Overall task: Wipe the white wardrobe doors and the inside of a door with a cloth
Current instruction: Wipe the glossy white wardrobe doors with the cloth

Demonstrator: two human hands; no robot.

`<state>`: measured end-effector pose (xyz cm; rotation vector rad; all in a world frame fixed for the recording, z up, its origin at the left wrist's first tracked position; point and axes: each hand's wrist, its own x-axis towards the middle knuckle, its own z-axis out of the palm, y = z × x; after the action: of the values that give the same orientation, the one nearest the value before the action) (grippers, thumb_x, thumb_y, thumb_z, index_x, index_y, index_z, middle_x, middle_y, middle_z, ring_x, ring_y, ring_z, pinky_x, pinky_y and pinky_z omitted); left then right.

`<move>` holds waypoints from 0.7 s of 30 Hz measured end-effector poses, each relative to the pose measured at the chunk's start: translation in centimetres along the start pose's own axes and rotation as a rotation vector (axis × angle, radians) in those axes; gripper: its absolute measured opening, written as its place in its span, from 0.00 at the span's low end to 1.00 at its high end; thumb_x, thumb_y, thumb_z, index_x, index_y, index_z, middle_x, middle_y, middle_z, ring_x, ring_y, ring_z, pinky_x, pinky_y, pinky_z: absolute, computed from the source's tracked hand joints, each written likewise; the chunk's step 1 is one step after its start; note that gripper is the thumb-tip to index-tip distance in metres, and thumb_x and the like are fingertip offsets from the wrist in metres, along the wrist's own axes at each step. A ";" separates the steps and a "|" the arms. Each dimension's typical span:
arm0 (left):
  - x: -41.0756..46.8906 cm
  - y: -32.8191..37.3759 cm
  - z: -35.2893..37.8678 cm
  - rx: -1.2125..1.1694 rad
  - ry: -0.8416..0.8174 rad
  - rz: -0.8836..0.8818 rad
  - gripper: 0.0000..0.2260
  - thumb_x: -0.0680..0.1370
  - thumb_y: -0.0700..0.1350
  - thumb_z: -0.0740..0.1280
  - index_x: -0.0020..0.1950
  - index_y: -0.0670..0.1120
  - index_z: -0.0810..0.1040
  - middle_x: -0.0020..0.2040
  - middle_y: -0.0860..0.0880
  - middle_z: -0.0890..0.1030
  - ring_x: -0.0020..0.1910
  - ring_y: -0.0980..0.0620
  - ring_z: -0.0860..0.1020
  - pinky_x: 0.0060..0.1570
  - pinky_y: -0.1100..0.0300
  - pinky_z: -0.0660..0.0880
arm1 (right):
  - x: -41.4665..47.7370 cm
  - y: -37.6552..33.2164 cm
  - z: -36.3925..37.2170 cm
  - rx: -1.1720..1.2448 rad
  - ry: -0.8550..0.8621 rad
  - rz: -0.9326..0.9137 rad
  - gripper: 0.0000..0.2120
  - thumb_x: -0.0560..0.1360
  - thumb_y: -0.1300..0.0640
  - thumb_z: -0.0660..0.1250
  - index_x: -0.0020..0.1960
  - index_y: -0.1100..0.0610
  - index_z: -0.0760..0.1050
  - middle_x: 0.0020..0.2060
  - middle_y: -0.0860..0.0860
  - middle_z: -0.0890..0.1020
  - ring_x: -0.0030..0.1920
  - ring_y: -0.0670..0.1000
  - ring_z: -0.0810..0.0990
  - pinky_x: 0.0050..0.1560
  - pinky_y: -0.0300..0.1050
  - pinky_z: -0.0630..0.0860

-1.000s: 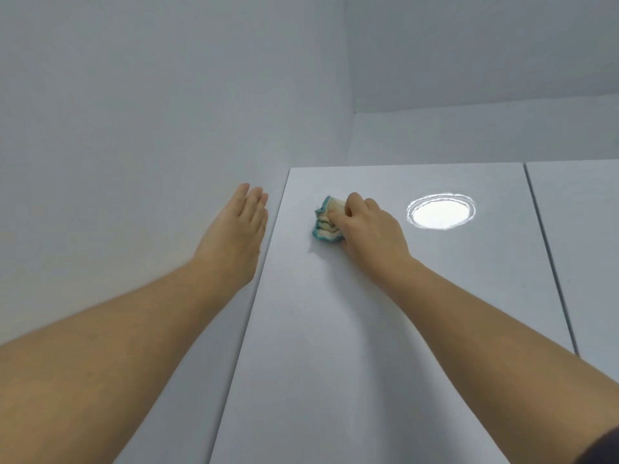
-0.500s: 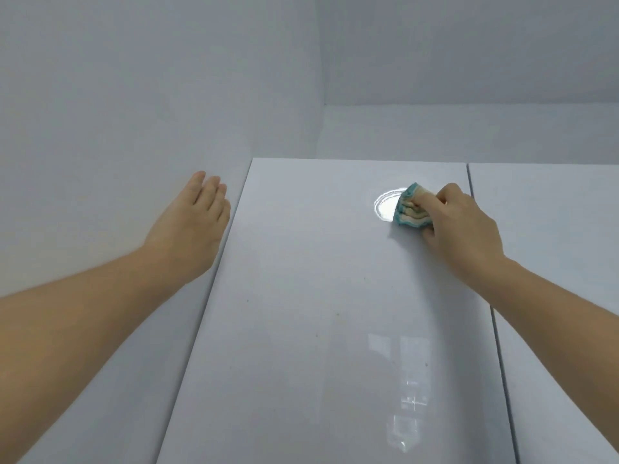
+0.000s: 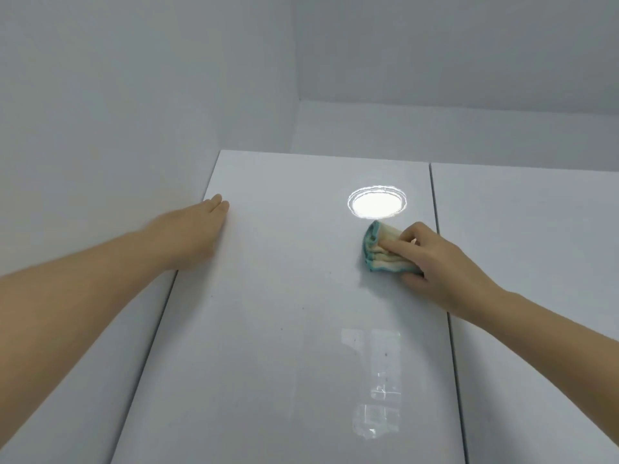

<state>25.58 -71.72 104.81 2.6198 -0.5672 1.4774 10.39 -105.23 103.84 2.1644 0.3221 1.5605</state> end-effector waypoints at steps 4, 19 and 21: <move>0.4 -0.2 0.8 -0.116 -0.016 -0.022 0.29 0.81 0.37 0.50 0.80 0.45 0.41 0.80 0.52 0.40 0.79 0.53 0.49 0.76 0.54 0.54 | -3.4 -1.4 1.2 -0.015 -0.125 -0.246 0.27 0.68 0.61 0.74 0.65 0.49 0.74 0.50 0.50 0.73 0.43 0.49 0.74 0.37 0.40 0.74; 1.0 -0.3 1.5 -0.205 0.031 -0.062 0.26 0.82 0.40 0.50 0.80 0.47 0.47 0.80 0.53 0.52 0.76 0.49 0.59 0.70 0.55 0.59 | 5.1 1.5 1.6 -0.066 0.227 -0.107 0.24 0.68 0.70 0.69 0.61 0.52 0.79 0.47 0.56 0.75 0.44 0.58 0.75 0.36 0.45 0.70; 1.0 -0.4 1.6 -0.206 0.032 -0.058 0.27 0.82 0.40 0.51 0.80 0.47 0.47 0.80 0.53 0.52 0.76 0.48 0.59 0.70 0.55 0.60 | 6.2 1.5 1.6 -0.031 0.266 -0.034 0.23 0.71 0.67 0.68 0.63 0.51 0.78 0.48 0.56 0.75 0.47 0.58 0.75 0.39 0.44 0.68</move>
<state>27.48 -72.06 104.87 2.4312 -0.6002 1.3628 13.89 -104.21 109.35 1.9182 0.4135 1.8238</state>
